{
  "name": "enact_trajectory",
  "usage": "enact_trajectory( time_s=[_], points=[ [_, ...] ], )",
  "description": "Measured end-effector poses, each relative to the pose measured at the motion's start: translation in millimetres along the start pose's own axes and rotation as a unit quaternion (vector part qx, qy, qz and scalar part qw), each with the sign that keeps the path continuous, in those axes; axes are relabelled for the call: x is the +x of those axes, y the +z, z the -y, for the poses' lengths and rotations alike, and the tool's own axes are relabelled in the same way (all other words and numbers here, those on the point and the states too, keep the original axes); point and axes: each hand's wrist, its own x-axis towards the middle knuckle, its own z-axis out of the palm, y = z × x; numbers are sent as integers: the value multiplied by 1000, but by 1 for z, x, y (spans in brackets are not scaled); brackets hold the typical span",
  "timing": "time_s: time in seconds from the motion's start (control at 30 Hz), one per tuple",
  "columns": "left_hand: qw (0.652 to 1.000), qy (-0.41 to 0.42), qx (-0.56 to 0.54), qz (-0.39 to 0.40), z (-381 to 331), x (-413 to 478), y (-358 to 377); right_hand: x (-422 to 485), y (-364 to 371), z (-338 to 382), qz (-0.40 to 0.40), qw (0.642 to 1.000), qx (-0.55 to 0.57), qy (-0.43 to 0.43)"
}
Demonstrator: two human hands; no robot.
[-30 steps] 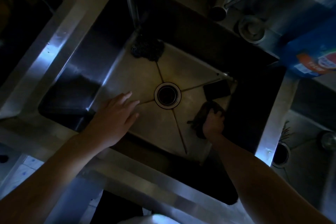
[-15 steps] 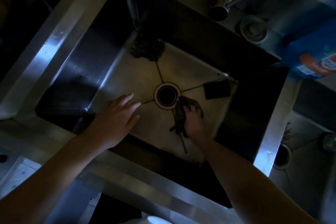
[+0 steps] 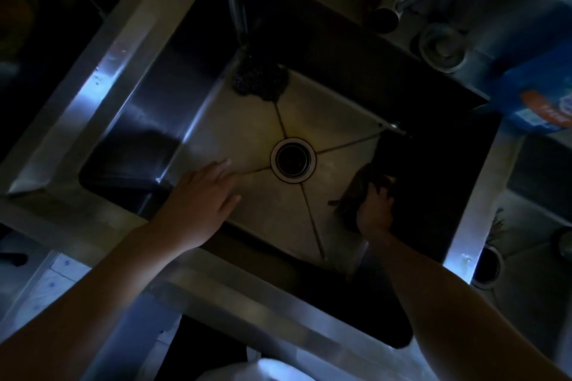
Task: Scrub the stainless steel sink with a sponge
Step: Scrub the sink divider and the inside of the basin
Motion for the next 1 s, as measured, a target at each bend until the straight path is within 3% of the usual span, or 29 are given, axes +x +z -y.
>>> enact_trajectory(
  time_s=[0.2,0.47,0.6,0.7,0.77,0.93,1.0],
  points=[
    [999,-13,21,-19,12,-3,1,-3,5,29,-10,997,75,6],
    [990,-36,81,-108,38,5,-26,6,3,112,16,988,91,-127],
    [982,-53,110,-142,56,13,-42,14,1,129,51,986,77,-139],
    [980,-49,112,-156,68,18,-50,18,3,115,29,984,92,-152],
    [979,-44,112,-163,71,21,-54,22,4,98,-2,986,91,-140],
    [974,-32,131,-180,74,31,-63,35,-5,56,-38,993,114,7],
    [973,-25,134,-187,80,38,-66,41,-9,55,-29,990,137,8]
  ],
)
